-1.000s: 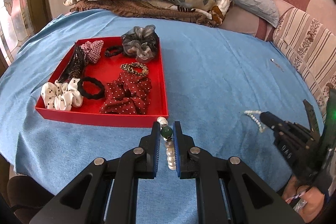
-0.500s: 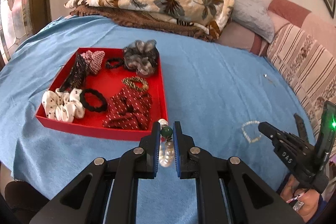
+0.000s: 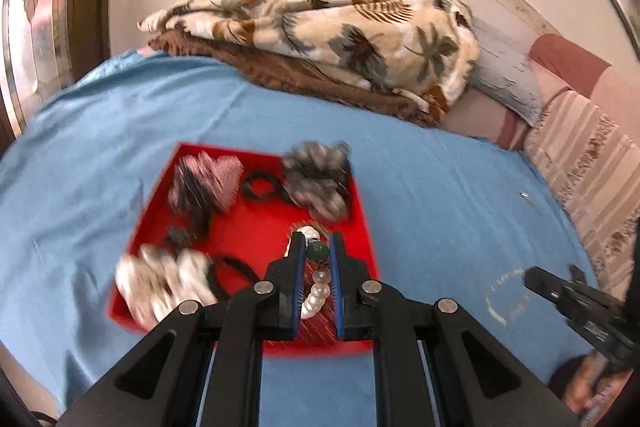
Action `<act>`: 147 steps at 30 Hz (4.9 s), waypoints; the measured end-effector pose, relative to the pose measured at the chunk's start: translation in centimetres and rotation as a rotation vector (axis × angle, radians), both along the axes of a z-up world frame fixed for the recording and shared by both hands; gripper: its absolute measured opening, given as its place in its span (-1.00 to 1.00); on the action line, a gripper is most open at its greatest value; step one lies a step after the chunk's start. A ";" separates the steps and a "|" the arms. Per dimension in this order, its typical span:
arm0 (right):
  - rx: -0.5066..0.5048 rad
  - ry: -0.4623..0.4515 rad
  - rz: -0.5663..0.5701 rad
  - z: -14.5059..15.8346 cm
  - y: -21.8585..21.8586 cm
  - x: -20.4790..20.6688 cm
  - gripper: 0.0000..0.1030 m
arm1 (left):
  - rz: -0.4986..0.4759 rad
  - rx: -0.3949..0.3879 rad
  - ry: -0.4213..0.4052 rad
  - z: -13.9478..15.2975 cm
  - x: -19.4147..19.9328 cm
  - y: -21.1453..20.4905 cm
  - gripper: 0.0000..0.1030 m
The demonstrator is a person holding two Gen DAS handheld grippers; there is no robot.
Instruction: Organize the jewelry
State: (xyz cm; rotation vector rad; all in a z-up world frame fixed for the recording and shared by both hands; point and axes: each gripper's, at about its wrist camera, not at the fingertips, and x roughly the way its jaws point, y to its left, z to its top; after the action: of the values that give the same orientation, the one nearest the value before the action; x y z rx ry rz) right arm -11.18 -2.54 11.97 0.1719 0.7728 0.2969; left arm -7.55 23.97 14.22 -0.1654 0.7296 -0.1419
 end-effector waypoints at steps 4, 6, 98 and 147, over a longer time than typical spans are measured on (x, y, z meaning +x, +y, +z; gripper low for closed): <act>0.045 0.024 0.082 0.8 3.9 2.8 -0.86 | 0.008 0.025 0.015 -0.4 3.7 1.8 -0.78; 0.053 0.040 0.107 0.7 5.7 4.3 -0.86 | 0.015 0.026 0.023 -0.8 4.7 2.6 -0.78; -0.266 -0.261 -0.102 -0.2 7.5 -8.2 0.42 | 0.322 0.294 -0.160 0.2 -13.7 -0.5 1.00; -0.265 -0.390 -0.172 3.8 5.0 -13.1 0.73 | 0.303 0.310 -0.290 4.5 -18.5 -3.7 1.00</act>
State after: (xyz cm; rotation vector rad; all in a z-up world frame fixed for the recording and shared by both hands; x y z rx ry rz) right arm -24.30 2.41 15.74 -0.0695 0.4007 0.0586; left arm -26.08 20.28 18.76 0.0421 0.4230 0.2323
